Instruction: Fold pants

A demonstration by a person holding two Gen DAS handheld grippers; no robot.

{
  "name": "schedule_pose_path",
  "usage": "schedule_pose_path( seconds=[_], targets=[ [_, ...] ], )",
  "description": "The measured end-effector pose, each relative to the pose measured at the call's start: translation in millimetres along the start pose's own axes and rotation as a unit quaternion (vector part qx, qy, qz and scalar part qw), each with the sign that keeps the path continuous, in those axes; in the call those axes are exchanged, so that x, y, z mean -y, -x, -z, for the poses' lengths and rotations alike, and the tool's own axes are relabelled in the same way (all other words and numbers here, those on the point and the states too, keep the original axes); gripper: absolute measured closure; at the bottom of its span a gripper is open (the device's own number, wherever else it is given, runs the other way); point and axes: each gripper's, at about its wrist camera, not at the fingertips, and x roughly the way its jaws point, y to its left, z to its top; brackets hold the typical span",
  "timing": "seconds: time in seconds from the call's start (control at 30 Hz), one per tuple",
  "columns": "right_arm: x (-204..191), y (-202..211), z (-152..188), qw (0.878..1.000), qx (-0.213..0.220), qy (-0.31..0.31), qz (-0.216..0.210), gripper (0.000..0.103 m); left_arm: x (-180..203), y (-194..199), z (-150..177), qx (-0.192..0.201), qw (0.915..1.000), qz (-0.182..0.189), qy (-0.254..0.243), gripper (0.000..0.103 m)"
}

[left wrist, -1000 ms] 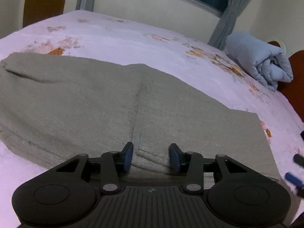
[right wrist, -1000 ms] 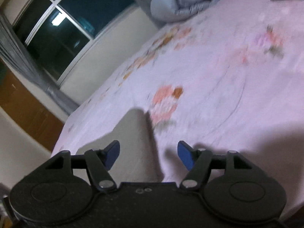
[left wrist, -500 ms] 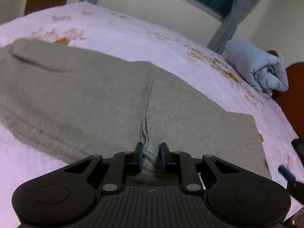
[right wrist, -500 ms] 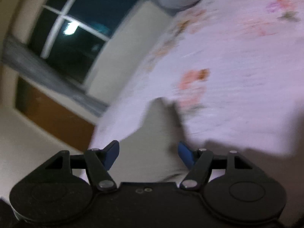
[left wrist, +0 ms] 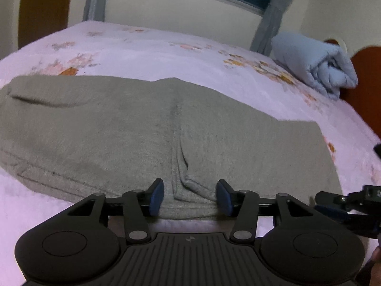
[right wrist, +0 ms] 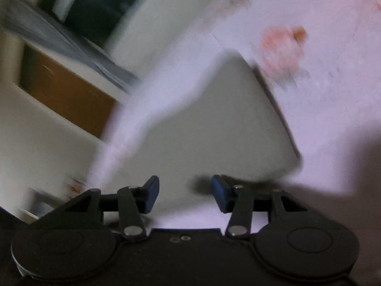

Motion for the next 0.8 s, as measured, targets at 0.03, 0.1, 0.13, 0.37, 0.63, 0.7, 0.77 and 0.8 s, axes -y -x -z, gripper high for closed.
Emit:
schedule_pose_path(
  seconds=[0.03, 0.1, 0.13, 0.37, 0.63, 0.7, 0.77, 0.8],
  targets=[
    [6, 0, 0, 1.000, -0.006, -0.024, -0.003, 0.079, 1, 1, -1, -0.001, 1.0000, 0.000, -0.003, 0.052],
    [-1, 13, 2, 1.000, 0.014, -0.015, -0.015, 0.065, 1, 3, -2, -0.002, 1.0000, 0.001, -0.006, 0.051],
    [-6, 22, 3, 0.999, 0.033, -0.008, -0.031, 0.065, 1, 3, -2, -0.002, 1.0000, 0.001, -0.006, 0.051],
    [-7, 11, -4, 1.000, -0.004, 0.011, -0.010, 0.055, 3, 15, -9, 0.002, 0.9997, -0.013, -0.023, 0.031],
    [-59, 24, -6, 0.994, 0.045, 0.088, -0.055, 0.051, -42, 51, -28, 0.040, 0.9967, -0.062, -0.034, 0.009],
    [-70, 14, -6, 0.992, 0.047, 0.103, -0.057, 0.051, -63, 58, -32, 0.046, 0.9960, -0.072, -0.026, 0.007],
    [-84, 8, -7, 0.989, 0.051, 0.128, -0.053, 0.047, -88, 65, -35, 0.049, 0.9956, -0.079, -0.010, 0.000],
    [-92, 6, -6, 0.987, 0.052, 0.145, -0.047, 0.041, -103, 67, -35, 0.052, 0.9952, -0.083, 0.005, 0.000]
  ],
)
